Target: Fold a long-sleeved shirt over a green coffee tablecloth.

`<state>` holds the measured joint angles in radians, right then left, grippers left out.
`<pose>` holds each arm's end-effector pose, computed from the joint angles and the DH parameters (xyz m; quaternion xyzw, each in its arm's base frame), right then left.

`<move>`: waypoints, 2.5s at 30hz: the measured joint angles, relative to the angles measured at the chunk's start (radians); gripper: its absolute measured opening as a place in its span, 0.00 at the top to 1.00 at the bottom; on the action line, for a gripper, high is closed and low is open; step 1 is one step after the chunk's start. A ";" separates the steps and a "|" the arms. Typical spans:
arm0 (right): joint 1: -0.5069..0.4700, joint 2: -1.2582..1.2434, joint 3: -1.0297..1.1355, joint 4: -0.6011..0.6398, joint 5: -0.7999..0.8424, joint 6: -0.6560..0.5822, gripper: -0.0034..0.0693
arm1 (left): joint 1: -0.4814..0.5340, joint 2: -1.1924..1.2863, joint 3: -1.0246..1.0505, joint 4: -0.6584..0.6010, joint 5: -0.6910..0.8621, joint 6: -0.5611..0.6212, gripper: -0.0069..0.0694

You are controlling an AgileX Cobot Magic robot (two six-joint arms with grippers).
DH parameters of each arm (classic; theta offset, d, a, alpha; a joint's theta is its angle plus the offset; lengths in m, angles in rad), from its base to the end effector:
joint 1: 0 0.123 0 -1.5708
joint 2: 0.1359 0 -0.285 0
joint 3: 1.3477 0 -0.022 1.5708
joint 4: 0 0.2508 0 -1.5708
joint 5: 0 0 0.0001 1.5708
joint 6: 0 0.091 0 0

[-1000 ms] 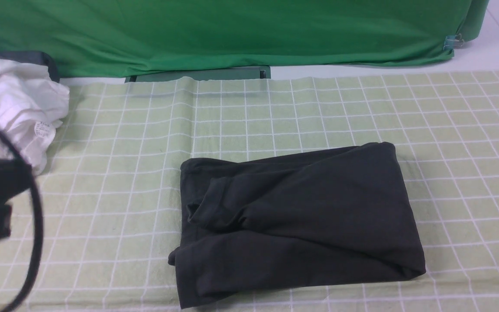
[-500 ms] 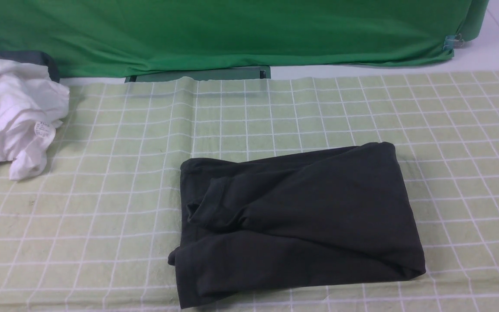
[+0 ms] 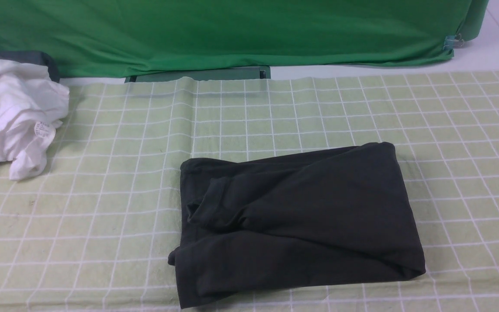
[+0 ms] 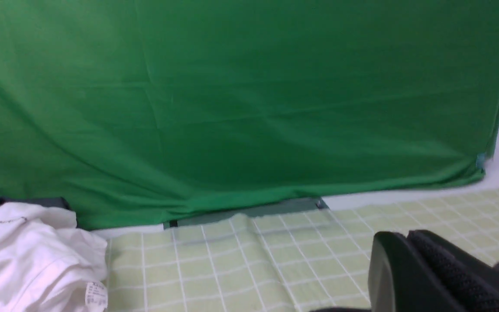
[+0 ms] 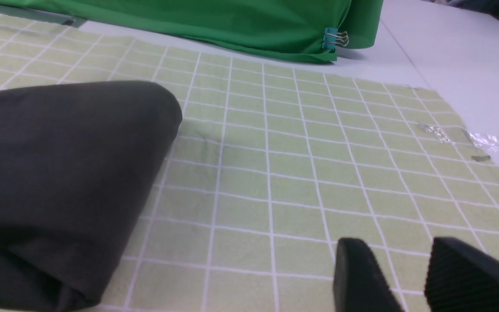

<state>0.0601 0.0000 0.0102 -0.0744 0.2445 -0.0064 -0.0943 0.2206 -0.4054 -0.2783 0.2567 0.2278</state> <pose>0.0557 0.0017 0.1876 -0.0471 0.7621 -0.0128 0.6456 0.0585 -0.0119 0.3132 0.0433 0.6970 -0.0730 0.7121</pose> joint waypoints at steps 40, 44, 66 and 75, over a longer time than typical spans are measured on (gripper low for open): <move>0.000 0.000 0.000 0.000 0.000 0.000 0.62 | 0.114 -0.221 0.410 0.246 -0.023 -0.218 0.89; 0.000 0.000 0.000 0.000 0.000 0.000 0.62 | 0.067 -0.221 0.410 0.244 -0.022 -0.214 0.89; 0.000 0.000 0.000 0.000 0.000 0.000 0.62 | 0.086 -0.220 0.410 0.244 -0.016 -0.210 0.89; 0.000 0.000 0.000 0.000 0.000 0.000 0.62 | 0.117 -0.220 0.410 0.244 -0.016 -0.210 0.89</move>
<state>0.0601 0.0000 0.0102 -0.0744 0.2449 -0.0064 0.0225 0.0002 0.0046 -0.0346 0.2406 0.0182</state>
